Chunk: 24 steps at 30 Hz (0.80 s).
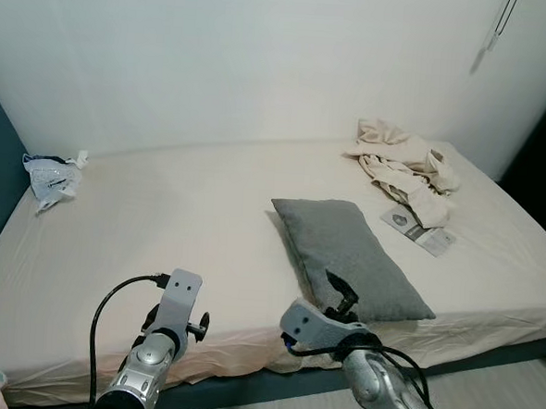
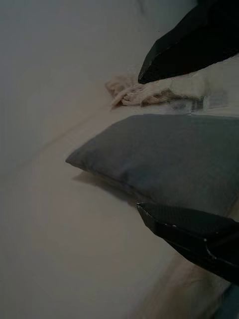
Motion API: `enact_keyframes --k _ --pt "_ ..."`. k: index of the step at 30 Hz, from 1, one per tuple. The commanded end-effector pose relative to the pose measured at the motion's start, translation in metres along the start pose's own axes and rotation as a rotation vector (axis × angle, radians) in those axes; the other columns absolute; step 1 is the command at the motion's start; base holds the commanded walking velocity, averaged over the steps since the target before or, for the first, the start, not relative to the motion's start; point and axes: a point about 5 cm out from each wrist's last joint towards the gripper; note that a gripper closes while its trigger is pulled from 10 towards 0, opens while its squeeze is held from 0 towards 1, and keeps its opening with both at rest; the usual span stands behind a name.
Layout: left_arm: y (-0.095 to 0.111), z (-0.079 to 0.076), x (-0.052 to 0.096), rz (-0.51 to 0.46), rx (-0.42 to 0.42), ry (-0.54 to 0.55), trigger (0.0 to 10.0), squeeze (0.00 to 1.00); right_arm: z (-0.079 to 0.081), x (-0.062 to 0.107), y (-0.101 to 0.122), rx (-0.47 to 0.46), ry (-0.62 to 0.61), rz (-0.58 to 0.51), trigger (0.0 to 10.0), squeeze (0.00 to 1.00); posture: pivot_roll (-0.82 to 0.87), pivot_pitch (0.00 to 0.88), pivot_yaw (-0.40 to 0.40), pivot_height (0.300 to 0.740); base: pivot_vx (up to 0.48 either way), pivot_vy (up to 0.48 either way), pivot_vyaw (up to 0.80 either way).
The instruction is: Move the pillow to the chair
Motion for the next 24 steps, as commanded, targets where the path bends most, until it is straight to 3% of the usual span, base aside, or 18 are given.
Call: enact_keyframes --k 1,5,11,24 --pt "-0.002 0.000 0.000 0.012 -0.001 -0.008 10.0 0.00 -0.002 0.005 0.001 -0.116 -0.034 -0.033 10.0 0.00 -0.14 0.023 0.025 0.740 0.000 0.000 0.00" --pt "-0.001 0.002 -0.001 0.014 0.001 -0.005 10.0 0.00 -0.005 0.012 -0.002 -0.188 -0.086 -0.026 10.0 0.00 -0.15 0.019 0.041 0.740 0.000 0.000 0.00" --pt "0.003 0.001 -0.003 0.006 -0.007 -0.012 10.0 0.00 0.002 0.002 -0.001 -0.113 0.073 -0.008 10.0 0.00 -0.15 0.024 0.044 0.740 0.000 0.000 0.00" --pt "0.008 0.002 -0.005 -0.006 -0.022 -0.028 10.0 0.00 -0.005 0.006 0.000 -0.166 0.035 -0.043 10.0 0.00 -0.16 0.049 0.071 0.740 0.000 0.000 0.00"
Point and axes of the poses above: a point about 5 cm out from each wrist's last joint towards the gripper, its own x axis pointing back from the gripper into the wrist, its own y axis along the axis of the wrist's last joint, z = x × y, and after that the axes turned 12 degrees about -x, right-handed
